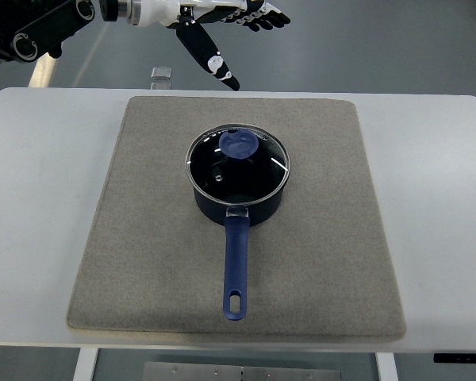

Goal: Open pot lid and place left with left hand
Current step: 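Raise the left hand and swing it over the pot lid, then lower the left hand onto the blue lid knob and close fingers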

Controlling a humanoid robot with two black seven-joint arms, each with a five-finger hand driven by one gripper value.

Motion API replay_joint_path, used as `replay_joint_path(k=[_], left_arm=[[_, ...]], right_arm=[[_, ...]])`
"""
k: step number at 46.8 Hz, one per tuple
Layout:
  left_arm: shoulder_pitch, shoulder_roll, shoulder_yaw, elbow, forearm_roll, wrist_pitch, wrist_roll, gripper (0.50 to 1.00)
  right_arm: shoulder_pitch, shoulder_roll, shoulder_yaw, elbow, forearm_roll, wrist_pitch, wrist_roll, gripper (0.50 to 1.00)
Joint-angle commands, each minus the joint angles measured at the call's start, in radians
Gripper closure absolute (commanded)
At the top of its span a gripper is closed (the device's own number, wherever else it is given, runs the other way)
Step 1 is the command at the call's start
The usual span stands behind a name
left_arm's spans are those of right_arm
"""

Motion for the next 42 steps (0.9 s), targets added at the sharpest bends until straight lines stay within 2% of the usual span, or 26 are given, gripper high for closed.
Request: replay_joint_path(k=[1,31,42], left_arm=[[0.013,-0.005,0.001,-0.016,0.104,0.000,0.000,0.519],[-0.022,0.004,0.008,-0.229,0.500,0.010,0.000,0.529],[-0.043,0.001,0.008,-0.254,0.573,0.056,0.000,0.538]], right_arm=[[0.000,0.000,0.000,0.000,0.000,0.000,0.000,0.585],[0.000,0.000,0.000,0.000,0.000,0.000,0.000,0.585],[0.000,0.000,0.000,0.000,0.000,0.000,0.000,0.585]])
